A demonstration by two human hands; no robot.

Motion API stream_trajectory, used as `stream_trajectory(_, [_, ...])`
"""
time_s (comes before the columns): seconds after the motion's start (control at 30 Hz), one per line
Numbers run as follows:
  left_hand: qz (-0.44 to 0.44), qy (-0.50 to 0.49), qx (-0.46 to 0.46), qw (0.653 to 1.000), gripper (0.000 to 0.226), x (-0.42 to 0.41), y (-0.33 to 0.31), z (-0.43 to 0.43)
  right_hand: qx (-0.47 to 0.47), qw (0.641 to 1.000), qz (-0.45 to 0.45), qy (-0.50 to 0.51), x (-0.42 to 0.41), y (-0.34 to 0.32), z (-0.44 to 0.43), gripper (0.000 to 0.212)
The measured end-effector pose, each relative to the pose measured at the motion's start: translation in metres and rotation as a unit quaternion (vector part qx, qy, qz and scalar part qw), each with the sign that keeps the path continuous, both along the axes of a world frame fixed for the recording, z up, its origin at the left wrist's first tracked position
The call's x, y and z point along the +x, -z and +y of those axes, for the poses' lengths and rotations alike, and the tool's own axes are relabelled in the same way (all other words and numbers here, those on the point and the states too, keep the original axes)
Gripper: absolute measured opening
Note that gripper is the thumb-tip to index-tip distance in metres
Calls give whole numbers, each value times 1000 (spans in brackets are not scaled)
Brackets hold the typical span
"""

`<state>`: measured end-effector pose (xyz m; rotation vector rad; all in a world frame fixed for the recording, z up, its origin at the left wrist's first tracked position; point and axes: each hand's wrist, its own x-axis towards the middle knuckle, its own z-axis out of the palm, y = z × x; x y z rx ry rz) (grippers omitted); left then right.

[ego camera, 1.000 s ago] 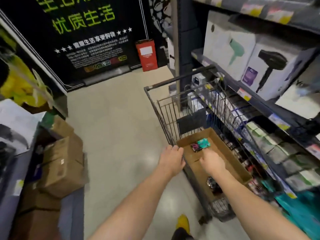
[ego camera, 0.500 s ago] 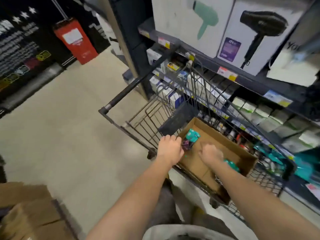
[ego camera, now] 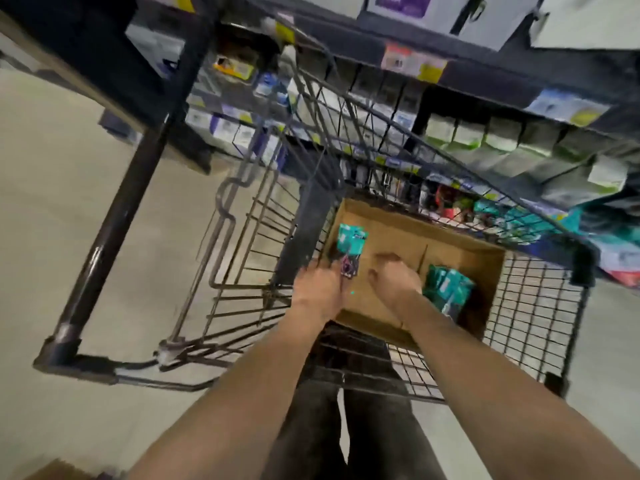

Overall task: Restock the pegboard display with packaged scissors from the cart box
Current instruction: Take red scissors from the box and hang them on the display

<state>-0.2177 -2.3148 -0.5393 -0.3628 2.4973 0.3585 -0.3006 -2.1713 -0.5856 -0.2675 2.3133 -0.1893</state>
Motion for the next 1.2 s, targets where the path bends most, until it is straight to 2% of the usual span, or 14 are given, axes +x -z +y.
stream_trajectory(0.17, [-8,4,12,1000,47,-11,53,3,5,1000,-1,20,-18,78,-7,34])
stream_trajectory(0.3, [-9,-23,23,999,43,-8,85,11,-19,997,-15,67,-24,133,-15,37])
stream_trajectory(0.4, [-20,-36,32,999,42,-6,104,14,-21,991,-32,128,-25,171,-25,58])
stream_trajectory(0.5, [-25,-66,59,996,39,-7,120,14,17,984,-44,174,-27,192,-39,80])
stream_trajectory(0.6, [-18,-94,67,993,36,-13,129,15,28,975,-44,218,-31,206,-47,88])
stream_trajectory(0.7, [-34,-116,85,989,39,-17,134,20,-15,957,-45,287,-32,218,-45,75])
stream_trajectory(0.87, [-68,-160,106,979,49,-28,149,27,-130,889,-53,436,-39,212,-16,47])
stream_trajectory(0.97, [-49,-186,117,974,53,-40,166,33,-176,875,-56,448,-41,207,12,31])
stream_trajectory(1.2, [-72,-304,71,947,66,-79,223,58,-224,880,-91,409,-56,209,70,21])
